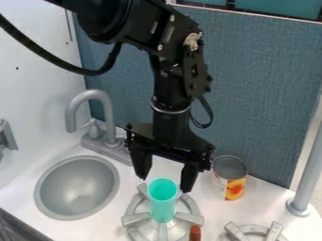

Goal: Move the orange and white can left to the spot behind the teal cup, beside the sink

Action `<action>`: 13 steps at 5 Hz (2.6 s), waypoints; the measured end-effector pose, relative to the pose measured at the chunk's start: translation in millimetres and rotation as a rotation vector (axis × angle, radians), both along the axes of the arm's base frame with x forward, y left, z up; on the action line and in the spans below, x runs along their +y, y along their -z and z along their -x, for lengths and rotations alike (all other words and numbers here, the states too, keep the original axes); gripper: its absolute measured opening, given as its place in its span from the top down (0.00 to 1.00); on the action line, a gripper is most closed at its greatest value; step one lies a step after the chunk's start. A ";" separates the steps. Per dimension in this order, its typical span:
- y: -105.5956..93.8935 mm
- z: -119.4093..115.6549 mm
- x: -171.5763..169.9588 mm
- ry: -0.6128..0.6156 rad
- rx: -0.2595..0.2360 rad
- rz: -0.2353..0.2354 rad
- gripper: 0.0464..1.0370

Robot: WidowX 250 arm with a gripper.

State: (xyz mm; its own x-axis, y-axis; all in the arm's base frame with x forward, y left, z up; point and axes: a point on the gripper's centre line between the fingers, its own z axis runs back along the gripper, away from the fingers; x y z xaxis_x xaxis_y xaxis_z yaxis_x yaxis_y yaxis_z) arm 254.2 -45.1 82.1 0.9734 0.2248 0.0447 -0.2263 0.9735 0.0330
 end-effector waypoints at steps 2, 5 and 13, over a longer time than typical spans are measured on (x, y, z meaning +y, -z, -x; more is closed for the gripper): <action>23.0 -30.3 -4.0 0.042 -0.008 -0.011 0.04; 87.2 -124.5 -22.6 0.116 -0.014 -0.033 0.04; 145.0 -177.2 -36.4 0.193 -0.037 -0.128 0.04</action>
